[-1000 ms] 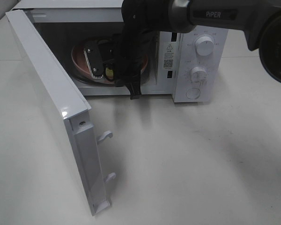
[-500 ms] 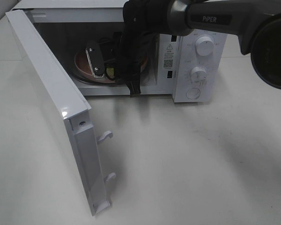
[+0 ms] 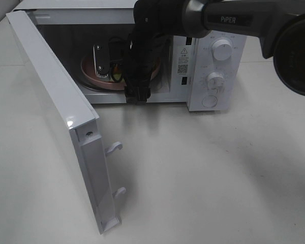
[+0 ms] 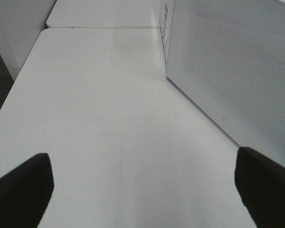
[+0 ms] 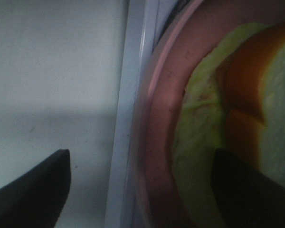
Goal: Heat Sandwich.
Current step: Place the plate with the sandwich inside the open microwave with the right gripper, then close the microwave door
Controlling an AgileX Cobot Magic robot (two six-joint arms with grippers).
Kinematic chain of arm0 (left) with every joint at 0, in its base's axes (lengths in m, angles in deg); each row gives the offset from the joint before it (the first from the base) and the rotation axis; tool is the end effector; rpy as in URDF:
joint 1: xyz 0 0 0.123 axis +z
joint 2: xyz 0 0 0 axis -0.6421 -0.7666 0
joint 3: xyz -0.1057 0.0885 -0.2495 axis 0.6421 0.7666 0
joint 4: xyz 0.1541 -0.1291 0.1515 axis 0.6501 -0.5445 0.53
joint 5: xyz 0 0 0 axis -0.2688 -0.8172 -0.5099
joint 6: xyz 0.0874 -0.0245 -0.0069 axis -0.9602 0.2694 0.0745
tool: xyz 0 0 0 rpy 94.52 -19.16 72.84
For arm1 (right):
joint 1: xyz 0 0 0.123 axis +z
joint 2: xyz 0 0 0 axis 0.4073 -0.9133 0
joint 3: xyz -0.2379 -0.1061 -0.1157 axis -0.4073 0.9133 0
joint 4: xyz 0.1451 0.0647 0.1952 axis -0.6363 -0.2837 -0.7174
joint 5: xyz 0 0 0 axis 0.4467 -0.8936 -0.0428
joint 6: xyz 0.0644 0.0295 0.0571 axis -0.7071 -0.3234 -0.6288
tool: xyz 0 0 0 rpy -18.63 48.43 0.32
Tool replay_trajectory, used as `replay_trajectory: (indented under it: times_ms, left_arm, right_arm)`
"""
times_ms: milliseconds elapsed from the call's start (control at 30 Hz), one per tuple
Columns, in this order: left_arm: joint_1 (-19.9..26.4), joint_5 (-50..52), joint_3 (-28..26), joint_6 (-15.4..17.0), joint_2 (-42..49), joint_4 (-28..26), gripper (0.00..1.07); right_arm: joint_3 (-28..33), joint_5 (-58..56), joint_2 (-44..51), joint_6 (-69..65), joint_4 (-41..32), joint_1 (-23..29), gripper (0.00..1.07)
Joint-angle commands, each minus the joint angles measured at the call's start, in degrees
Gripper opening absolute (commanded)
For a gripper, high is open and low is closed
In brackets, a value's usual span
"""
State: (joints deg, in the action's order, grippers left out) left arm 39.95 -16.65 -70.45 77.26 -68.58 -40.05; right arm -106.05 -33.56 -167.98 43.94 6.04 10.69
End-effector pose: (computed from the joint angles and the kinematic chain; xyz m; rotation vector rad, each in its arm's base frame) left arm -0.0048 -0.0043 0.2786 0.0232 2.0197 -0.0509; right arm 0.4352 0.2985 0.1661 -1.9585 1.6708 -0.2366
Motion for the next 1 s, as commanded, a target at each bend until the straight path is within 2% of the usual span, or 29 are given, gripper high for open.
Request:
replay_trajectory:
  times_ms: [33,400,767,1000]
  left_arm:
    - [-0.06,0.34,0.17,0.06,1.49,-0.11,0.98]
    - [-0.06,0.34,0.17,0.06,1.49,-0.11,0.98]
    - [-0.06,0.34,0.17,0.06,1.49,-0.11,0.98]
    - [-0.06,0.34,0.17,0.06,1.49,-0.11,0.98]
  right_arm:
    - [1.26,-0.63,2.12,-0.97,-0.34,-0.06,0.80]
    - [9.80,2.81,7.28,-0.97,-0.34,-0.11,0.77]
    - [23.03,8.19,15.53,-0.97,-1.60,-0.11,0.76]
    - [29.39,8.82,20.23,-0.97,-1.60,-0.06,0.76]
